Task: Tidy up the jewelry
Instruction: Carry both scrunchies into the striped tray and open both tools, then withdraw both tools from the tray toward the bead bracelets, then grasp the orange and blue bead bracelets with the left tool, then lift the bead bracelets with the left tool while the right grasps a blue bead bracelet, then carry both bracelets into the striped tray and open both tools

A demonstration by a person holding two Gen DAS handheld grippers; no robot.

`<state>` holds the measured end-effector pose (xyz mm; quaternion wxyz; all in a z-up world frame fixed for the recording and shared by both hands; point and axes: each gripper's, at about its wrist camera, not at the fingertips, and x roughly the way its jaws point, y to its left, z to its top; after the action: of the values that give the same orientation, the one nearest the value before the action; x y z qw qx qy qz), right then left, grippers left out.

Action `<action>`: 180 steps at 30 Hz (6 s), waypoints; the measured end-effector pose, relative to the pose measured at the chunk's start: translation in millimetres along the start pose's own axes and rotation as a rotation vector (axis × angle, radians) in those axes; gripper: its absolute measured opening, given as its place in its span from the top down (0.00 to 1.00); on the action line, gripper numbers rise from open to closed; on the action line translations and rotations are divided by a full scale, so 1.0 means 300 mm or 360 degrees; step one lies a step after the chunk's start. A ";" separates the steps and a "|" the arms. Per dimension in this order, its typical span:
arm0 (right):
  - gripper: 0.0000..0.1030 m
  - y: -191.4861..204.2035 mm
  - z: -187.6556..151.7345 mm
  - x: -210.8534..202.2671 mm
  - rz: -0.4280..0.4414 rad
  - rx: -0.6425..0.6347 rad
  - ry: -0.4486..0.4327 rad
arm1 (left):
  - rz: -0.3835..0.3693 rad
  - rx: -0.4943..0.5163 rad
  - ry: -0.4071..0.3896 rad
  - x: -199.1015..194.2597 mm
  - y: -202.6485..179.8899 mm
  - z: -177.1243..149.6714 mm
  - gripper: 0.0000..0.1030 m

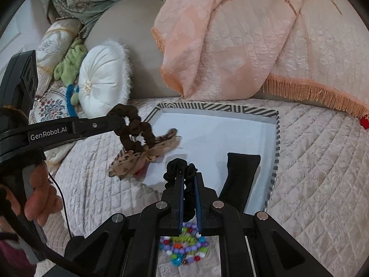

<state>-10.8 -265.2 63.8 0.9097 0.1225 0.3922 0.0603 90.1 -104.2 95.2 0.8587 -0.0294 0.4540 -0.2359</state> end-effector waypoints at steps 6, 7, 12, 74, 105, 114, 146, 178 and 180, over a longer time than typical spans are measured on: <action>0.93 -0.023 0.017 0.108 -0.0007 0.0027 0.0083 | -0.0012 -0.0065 0.0075 0.141 0.009 0.003 0.93; 0.93 -0.025 0.017 0.132 -0.0012 0.0027 0.0103 | 0.0002 -0.0086 0.0095 0.166 0.028 -0.001 0.93; 0.93 -0.038 0.014 0.246 -0.0034 0.0050 0.0191 | 0.0106 -0.0160 0.0156 0.249 0.130 -0.033 0.93; 0.61 0.174 -0.333 -0.198 -0.0076 -0.0016 0.0084 | 0.0270 0.0017 0.0034 -0.260 0.078 -0.458 0.48; 0.67 0.238 -0.411 0.077 0.0069 -0.0159 0.0342 | 0.0249 -0.0011 0.0431 0.050 0.216 -0.623 0.77; 0.71 0.275 -0.401 0.194 0.0074 -0.0223 0.0416 | 0.0236 -0.0091 0.0365 0.001 0.312 -0.601 0.92; 0.91 0.306 -0.224 -0.168 0.0144 -0.0257 0.0027 | 0.0171 -0.0080 0.0088 -0.252 0.208 -0.421 0.92; 0.91 0.101 -0.010 -0.101 -0.0062 -0.0214 0.0012 | 0.0321 0.0012 0.0005 -0.123 0.163 -0.103 0.92; 0.91 0.088 0.011 -0.076 -0.0078 -0.0214 0.0021 | 0.0330 -0.0003 0.0009 -0.103 0.173 -0.073 0.92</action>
<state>-24.2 -245.1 89.0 0.9144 0.0511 0.3962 0.0648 77.6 -41.4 92.3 0.8772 0.0176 0.4572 -0.1453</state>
